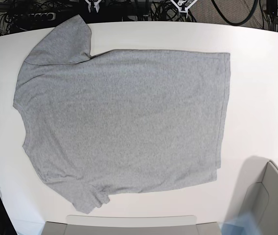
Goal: Fold the T-shirt properly
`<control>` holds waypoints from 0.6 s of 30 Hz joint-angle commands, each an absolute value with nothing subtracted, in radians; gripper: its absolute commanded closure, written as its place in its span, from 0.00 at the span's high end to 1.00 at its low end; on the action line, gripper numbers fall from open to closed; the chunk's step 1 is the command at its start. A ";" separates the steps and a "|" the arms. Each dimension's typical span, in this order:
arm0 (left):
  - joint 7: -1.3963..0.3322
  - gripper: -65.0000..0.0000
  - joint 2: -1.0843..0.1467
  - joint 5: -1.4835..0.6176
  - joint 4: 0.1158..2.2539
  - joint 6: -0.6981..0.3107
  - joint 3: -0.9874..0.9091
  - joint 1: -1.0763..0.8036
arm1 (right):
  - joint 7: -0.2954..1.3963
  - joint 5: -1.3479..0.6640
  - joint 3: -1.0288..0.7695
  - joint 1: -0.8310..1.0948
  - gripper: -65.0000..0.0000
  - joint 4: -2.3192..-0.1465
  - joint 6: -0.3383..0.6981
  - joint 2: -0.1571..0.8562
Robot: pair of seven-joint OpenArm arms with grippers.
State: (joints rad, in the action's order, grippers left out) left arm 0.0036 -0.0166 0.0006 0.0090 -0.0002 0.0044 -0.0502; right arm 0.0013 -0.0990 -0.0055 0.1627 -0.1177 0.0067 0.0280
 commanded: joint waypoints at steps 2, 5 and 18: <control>0.007 0.00 -0.016 0.002 0.008 0.004 0.002 -0.053 | -0.007 -0.097 -0.008 0.159 0.00 -0.137 0.007 0.059; 0.007 0.00 -0.019 0.002 0.008 0.004 0.004 -0.053 | -0.007 -0.097 -0.008 0.196 0.00 -0.202 0.007 0.070; 0.007 0.00 -0.059 0.002 0.008 0.004 0.002 -0.039 | 0.004 -0.093 0.001 0.251 0.00 -0.255 0.007 0.084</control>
